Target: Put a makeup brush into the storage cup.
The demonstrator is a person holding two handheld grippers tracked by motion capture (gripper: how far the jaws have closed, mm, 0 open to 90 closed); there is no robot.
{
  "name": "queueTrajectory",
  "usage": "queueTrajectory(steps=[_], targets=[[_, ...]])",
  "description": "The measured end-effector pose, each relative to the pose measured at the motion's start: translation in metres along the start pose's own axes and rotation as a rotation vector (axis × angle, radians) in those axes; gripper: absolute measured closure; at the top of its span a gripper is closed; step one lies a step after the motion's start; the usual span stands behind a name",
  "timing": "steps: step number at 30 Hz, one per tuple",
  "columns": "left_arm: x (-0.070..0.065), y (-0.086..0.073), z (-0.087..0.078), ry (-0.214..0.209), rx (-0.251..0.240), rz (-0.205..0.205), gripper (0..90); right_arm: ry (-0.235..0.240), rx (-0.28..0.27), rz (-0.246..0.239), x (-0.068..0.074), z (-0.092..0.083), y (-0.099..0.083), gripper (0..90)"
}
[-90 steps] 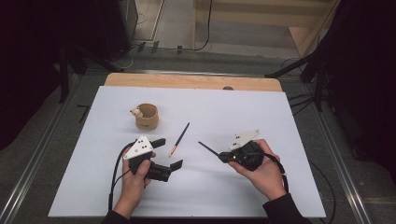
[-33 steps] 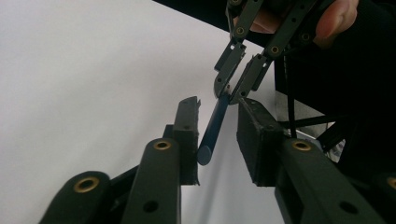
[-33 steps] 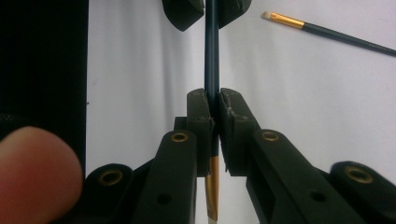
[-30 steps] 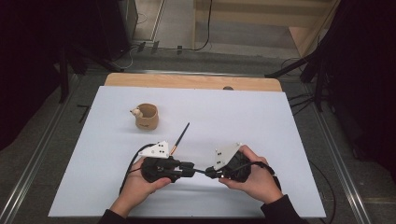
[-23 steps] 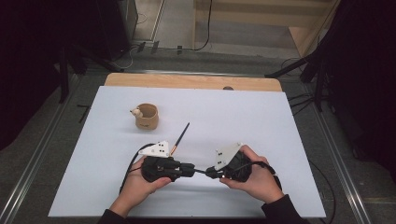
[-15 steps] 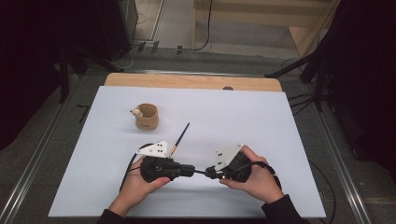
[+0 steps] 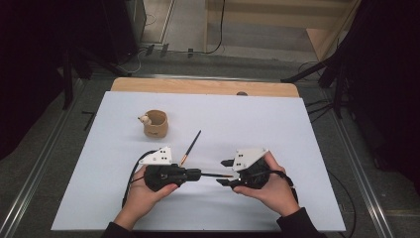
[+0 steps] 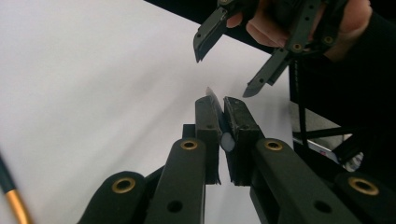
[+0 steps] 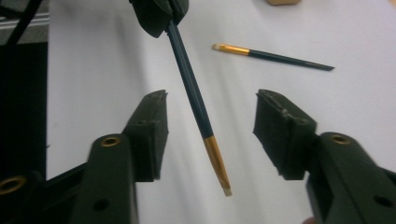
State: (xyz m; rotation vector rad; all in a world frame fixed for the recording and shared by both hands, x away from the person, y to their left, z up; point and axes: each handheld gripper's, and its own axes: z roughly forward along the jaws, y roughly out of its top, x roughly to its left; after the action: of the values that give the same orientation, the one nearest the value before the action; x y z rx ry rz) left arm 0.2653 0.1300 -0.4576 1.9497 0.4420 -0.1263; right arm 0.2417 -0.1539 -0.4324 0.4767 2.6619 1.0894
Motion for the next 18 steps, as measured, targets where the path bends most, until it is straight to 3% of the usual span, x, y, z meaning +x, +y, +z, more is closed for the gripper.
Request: queueTrajectory(steps=[8,18], targets=[[0.003,0.000,-0.007,0.054,-0.027,0.000,85.9,-0.024,-0.079,0.079,-0.003,0.000,-0.003,35.9],[0.005,-0.001,-0.012,0.126,-0.054,-0.011,85.9,-0.028,-0.150,0.162,-0.006,0.000,-0.008,34.7]])
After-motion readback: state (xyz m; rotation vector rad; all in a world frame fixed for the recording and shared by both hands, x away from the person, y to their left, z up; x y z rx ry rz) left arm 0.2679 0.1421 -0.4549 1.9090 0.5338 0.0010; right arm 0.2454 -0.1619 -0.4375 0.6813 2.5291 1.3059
